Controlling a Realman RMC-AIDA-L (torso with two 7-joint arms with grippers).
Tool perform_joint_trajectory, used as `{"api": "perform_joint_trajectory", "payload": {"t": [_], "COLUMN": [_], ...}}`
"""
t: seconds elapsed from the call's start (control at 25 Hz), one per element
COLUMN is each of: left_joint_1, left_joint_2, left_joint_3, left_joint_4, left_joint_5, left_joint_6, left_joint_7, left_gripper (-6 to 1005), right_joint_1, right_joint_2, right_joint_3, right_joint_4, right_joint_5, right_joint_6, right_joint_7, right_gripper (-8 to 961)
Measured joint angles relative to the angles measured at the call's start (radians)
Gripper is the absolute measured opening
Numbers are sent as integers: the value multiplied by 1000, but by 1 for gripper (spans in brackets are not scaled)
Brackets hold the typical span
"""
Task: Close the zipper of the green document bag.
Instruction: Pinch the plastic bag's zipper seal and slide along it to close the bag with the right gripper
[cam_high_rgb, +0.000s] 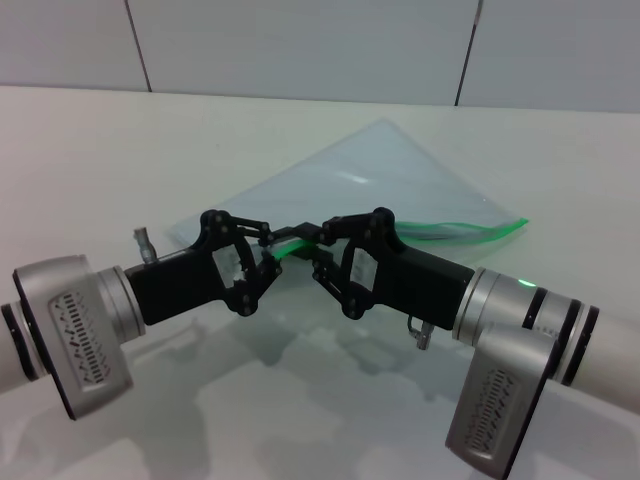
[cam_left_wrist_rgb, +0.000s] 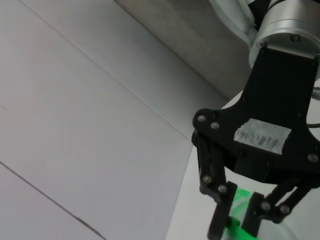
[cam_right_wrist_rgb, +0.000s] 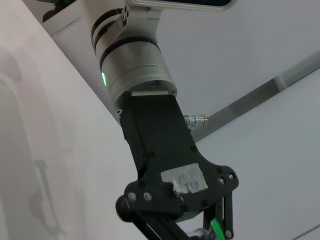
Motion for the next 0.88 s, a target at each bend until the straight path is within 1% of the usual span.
{"api": "perform_joint_trajectory", "payload": {"t": [0.2,0.4,0.64,0.88], "left_joint_1": [2,2,5,5], "left_joint_2": [1,1,1,1], "left_joint_3": [0,0,0,0], "left_joint_4": [-1,-3,-3,-4], "left_joint_5": [0,0,0,0], "left_joint_6": [0,0,0,0], "left_joint_7": [0,0,1,1], "left_gripper": [54,54,54,54], "right_joint_1": [-7,-9,-18,-28], "right_joint_2": [0,0,0,0], "right_joint_3": [1,0,1,11], "right_joint_4": [3,3,3,4], "right_joint_5": [0,0,0,1], "right_joint_6": [0,1,3,3], "right_joint_7": [-31,-38,-41,-42], "right_gripper": [159,100,76,77]}}
